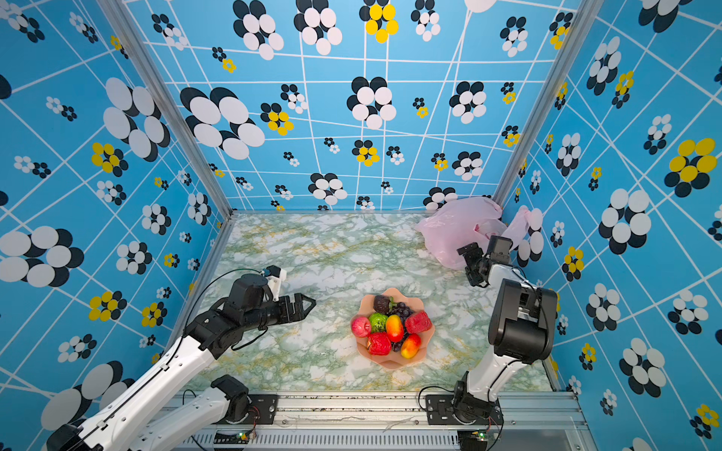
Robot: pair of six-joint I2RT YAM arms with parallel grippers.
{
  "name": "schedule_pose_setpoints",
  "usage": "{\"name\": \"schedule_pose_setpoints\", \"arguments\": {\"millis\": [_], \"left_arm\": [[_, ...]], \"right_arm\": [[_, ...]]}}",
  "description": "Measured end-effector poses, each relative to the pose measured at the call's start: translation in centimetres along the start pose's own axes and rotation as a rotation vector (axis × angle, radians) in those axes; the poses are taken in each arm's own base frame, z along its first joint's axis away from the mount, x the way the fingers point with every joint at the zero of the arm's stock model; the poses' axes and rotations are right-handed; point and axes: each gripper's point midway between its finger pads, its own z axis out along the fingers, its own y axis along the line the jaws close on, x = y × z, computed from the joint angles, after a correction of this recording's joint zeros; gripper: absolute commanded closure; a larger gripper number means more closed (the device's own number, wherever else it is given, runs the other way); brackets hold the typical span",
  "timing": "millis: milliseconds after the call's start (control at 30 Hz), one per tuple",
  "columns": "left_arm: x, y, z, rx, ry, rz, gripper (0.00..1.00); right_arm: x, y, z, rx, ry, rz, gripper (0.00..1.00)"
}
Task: Place the fruits into the plastic bag
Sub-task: 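Reach the right gripper to the pink plastic bag at the far corner, then grasp the pink bag with the right gripper and lift it toward the center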
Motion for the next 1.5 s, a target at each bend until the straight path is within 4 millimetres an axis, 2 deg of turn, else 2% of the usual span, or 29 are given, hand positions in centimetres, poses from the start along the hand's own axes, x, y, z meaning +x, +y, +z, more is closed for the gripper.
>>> {"name": "schedule_pose_setpoints", "arguments": {"millis": [100,200,300,367,400,433,567,667,700,800,900,1000,1067,1167,1367,1500], "left_arm": [[-0.4,0.1,-0.4,-0.003,-0.015,-0.004,0.01],[-0.6,0.1,-0.8,-0.007,-0.023,-0.01,0.01],[-0.6,0.1,-1.0,-0.008,-0.021,-0.011,0.01],[-0.4,0.2,-1.1,-0.011,-0.018,-0.012,0.01],[-0.4,0.2,-1.1,-0.011,-0.018,-0.012,0.01],[-0.4,0.2,-1.1,-0.013,-0.017,-0.014,0.01],[-0.7,0.2,-1.4,-0.016,-0.024,-0.016,0.01],[-0.9,0.1,-1.5,-0.013,-0.03,-0.016,0.01],[-1.0,0.1,-1.5,-0.013,-0.032,-0.018,0.01],[-1.0,0.1,-1.2,-0.015,-0.027,-0.028,0.01],[-1.2,0.2,-0.8,-0.014,-0.02,-0.033,0.01],[-1.3,0.0,-0.8,-0.009,-0.022,-0.036,0.01],[-1.5,-0.2,-0.9,-0.002,-0.024,-0.041,0.01],[-1.8,-0.2,-1.1,0.002,-0.033,-0.05,0.01],[-2.9,-0.8,-2.5,0.023,-0.084,-0.053,0.01],[-3.8,-0.8,-4.3,0.027,-0.141,-0.063,0.01]], "right_arm": [[-0.7,1.0,1.0,-0.008,-0.002,-0.014,0.24],[-0.7,0.9,2.0,0.012,0.006,-0.027,0.37],[-0.2,0.2,2.9,0.047,0.022,-0.037,0.62],[0.1,-0.3,3.3,0.071,0.032,-0.05,0.87],[0.2,-0.4,3.4,0.081,0.034,-0.053,0.96],[0.3,-0.5,3.4,0.092,0.036,-0.06,1.0],[0.0,0.3,3.1,0.122,0.015,-0.122,1.0],[0.5,2.9,2.5,0.13,-0.004,-0.227,1.0],[0.8,4.0,2.1,0.125,-0.012,-0.267,1.0],[2.2,9.2,0.2,0.078,-0.046,-0.414,1.0],[4.2,15.2,-2.9,-0.008,-0.093,-0.567,1.0],[6.8,20.2,-6.2,-0.096,-0.127,-0.704,1.0],[9.5,23.4,-8.5,-0.167,-0.131,-0.793,1.0],[13.5,26.5,-11.0,-0.261,-0.112,-0.892,1.0],[21.4,30.0,-15.5,-0.46,0.01,-1.013,1.0],[24.1,31.8,-18.7,-0.576,0.07,-1.026,1.0]]}}
